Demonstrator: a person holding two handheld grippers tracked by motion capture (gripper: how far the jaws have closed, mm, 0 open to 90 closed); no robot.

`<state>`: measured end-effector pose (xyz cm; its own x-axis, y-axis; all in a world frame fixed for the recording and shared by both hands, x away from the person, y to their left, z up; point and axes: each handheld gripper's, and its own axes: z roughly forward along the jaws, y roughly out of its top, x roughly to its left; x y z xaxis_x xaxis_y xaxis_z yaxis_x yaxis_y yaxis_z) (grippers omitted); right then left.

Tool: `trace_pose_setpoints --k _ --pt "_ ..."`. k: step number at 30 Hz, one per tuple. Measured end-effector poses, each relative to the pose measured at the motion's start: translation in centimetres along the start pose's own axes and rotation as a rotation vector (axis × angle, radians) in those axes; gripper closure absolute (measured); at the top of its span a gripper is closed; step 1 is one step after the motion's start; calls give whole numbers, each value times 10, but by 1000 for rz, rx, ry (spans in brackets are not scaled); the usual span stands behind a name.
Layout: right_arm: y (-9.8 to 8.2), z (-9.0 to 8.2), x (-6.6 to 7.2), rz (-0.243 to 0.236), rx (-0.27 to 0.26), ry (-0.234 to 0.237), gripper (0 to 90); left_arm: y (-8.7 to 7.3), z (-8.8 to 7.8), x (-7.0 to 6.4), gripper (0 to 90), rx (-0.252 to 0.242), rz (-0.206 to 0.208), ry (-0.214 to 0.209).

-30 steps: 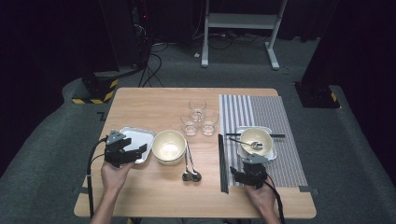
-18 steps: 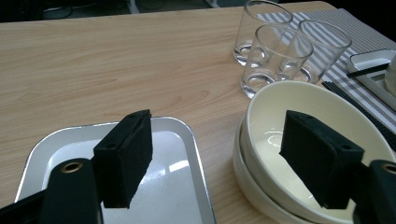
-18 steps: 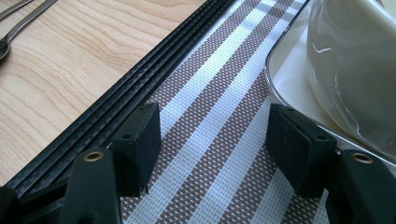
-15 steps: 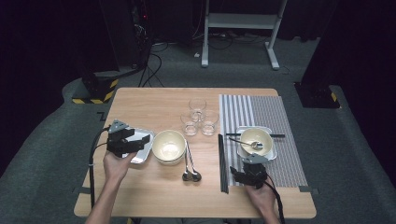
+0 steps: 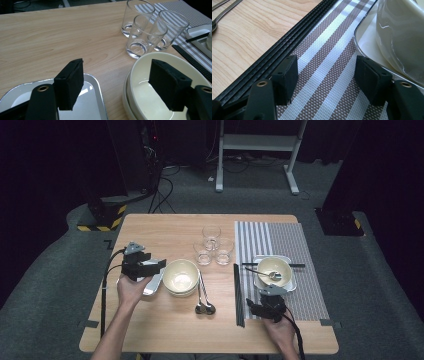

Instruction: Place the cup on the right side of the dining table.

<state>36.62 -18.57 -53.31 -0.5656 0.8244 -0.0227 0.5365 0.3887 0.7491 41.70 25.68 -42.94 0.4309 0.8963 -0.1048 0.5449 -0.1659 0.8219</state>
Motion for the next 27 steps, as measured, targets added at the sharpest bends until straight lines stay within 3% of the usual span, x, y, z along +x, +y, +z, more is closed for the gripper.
trace_pose_setpoints --k 10,27 --pt "0 0 0 1 0 0 360 12 10 -1 254 3 5 -31" --pt "0 0 0 2 1 0 360 29 30 -15 199 25 32 -60"
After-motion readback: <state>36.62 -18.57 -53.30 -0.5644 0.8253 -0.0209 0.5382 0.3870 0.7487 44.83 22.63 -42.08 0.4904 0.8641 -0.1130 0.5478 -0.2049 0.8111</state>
